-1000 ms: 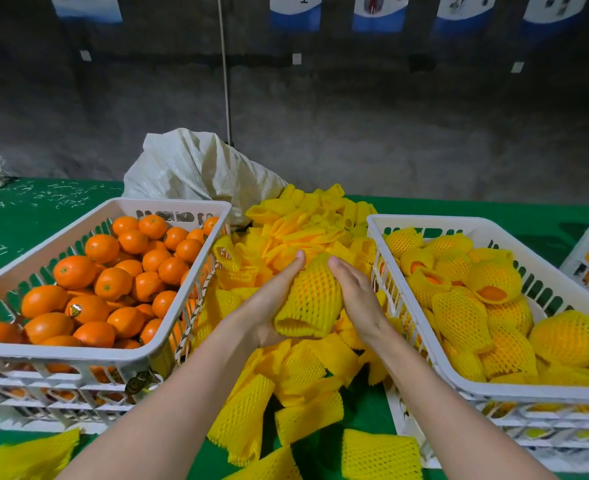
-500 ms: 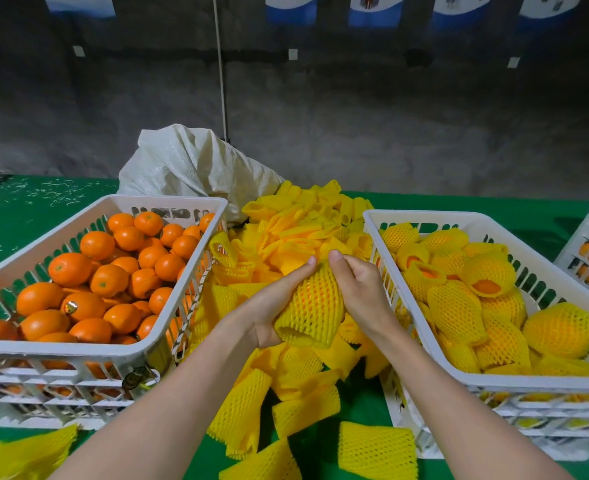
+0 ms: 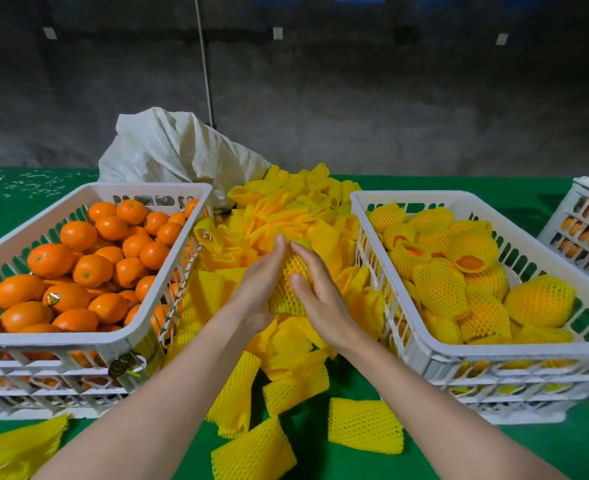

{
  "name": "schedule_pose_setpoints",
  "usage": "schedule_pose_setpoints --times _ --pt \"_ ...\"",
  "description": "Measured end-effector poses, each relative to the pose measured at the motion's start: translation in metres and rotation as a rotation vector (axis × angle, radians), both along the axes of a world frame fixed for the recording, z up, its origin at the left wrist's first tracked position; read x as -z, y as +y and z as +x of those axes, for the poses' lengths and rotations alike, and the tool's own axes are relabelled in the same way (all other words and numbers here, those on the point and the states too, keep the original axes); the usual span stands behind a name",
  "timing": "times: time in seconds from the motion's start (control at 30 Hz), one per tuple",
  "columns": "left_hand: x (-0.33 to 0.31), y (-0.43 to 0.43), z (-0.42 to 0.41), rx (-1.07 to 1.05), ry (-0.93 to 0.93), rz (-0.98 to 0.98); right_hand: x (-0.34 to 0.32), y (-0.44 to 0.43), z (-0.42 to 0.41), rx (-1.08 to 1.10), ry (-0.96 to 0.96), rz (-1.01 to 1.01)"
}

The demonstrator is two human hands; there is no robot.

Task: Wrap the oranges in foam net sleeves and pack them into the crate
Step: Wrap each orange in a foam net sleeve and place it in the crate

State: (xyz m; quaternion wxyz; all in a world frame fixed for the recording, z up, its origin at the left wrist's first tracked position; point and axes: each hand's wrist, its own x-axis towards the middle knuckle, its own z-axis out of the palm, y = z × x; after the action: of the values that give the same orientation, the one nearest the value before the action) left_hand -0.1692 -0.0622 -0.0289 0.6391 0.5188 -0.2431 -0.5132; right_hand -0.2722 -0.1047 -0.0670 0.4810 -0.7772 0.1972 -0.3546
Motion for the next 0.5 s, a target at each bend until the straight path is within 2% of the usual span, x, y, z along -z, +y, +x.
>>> schedule_pose_setpoints --times 0.13,0.23,0.37,0.5 --pt "0.0 -0.001 0.001 -0.103 0.102 -0.003 0.0 0.002 -0.002 0.078 -0.051 0.054" --pt "-0.001 -0.003 -0.007 -0.007 0.076 -0.095 -0.012 0.002 -0.007 0.168 -0.161 0.081" --pt "-0.006 -0.017 -0.026 -0.05 0.139 -0.251 -0.036 -0.011 -0.028 0.278 -0.171 -0.082" --pt "0.003 -0.035 -0.06 -0.094 -0.143 -0.204 -0.052 -0.047 -0.069 0.471 -0.205 -0.175"
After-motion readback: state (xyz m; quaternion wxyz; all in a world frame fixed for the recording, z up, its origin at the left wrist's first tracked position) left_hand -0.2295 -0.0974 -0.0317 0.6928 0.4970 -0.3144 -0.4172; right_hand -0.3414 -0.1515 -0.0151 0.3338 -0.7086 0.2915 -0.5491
